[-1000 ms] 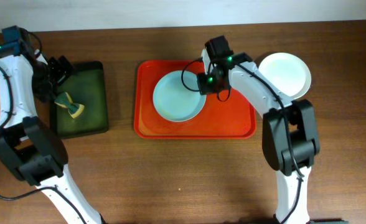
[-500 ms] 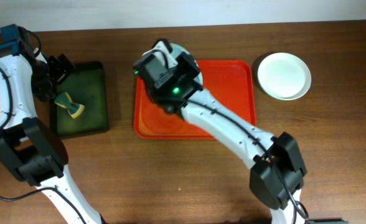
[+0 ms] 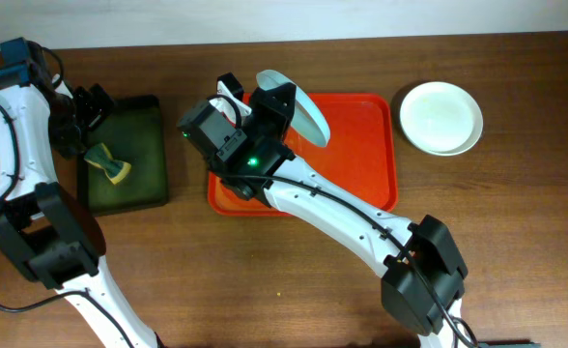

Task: Clean dirty plates on tray and stack at the side
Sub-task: 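Lift the light blue plate with the right gripper onto the plate stack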

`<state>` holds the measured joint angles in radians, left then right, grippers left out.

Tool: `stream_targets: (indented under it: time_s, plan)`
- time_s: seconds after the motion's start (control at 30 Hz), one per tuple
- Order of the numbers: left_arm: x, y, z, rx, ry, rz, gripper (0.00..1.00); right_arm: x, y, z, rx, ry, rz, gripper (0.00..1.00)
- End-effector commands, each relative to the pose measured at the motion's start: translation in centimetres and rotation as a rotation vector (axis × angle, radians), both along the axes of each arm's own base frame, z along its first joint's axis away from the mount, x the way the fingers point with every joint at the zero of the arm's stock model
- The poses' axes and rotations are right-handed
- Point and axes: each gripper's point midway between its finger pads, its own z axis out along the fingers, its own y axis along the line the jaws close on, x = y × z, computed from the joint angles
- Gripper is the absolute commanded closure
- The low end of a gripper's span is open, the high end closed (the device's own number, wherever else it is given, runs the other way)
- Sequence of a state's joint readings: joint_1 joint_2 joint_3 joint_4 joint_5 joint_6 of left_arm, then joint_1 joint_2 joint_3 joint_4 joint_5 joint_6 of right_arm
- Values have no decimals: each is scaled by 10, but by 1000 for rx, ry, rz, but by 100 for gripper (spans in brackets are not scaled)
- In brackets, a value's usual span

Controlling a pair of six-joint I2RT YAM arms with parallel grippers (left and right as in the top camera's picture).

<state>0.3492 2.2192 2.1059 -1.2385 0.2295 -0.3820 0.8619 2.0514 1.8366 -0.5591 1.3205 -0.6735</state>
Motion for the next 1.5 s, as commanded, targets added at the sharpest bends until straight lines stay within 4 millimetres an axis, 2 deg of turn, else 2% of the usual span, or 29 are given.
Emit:
stream_targets:
  time_s: [0.0, 0.5, 0.57, 0.6, 0.63, 0.7, 0.73, 0.77, 0.8, 0.87, 0.9, 0.97, 1.07, 1.23, 1.3, 1.37, 1.47]
  plan:
    - [2, 1, 17, 8, -41, -12, 0, -3, -6, 18, 3, -42, -28, 96]
    - [2, 1, 17, 8, -41, -12, 1, -3, -6, 18, 3, -42, -28, 96]
    - [2, 0, 17, 7, -42, -12, 1, -2, -7, 14, 90, -72, -36, 96]
    - [2, 1, 17, 7, -42, -12, 0, 2, -8, 3, 196, -71, -32, 96]
    - [2, 1, 17, 8, -41, -12, 1, 6, -7, -17, 305, -10, -10, 96]
    - [2, 1, 17, 8, -41, -12, 1, 11, -2, -70, 443, 259, 69, 96]
    - [2, 1, 17, 8, -41, -12, 0, 14, -25, -77, 408, 292, 21, 96]
    - [2, 1, 17, 8, -41, -12, 1, 18, -51, -65, 365, 208, -74, 96]
    - [2, 1, 17, 7, -42, -12, 1, 20, -70, -45, 343, 89, -151, 96]
    - [2, 1, 17, 8, -41, -12, 1, 25, -90, -10, 344, -61, -210, 96]
    - [2, 1, 17, 8, -41, -12, 1, 29, -97, -1, 388, -82, -211, 96]
    - [2, 1, 17, 7, -42, -12, 0, 40, -113, 1, 518, -35, -188, 96]
    - [2, 0, 17, 8, -41, -12, 1, 63, -145, -35, 825, 177, -146, 96]
    - [2, 1, 17, 8, -41, -12, 1, 76, -246, -95, 1396, 340, -338, 96]
    - [2, 1, 17, 8, -41, -12, 0, 75, -294, -121, 1546, 360, -427, 96]
    - [2, 1, 17, 7, -42, -12, 1, 71, -341, -148, 1613, 344, -523, 96]
    - [2, 1, 17, 8, -41, -12, 1, 64, -387, -174, 1684, 272, -678, 96]
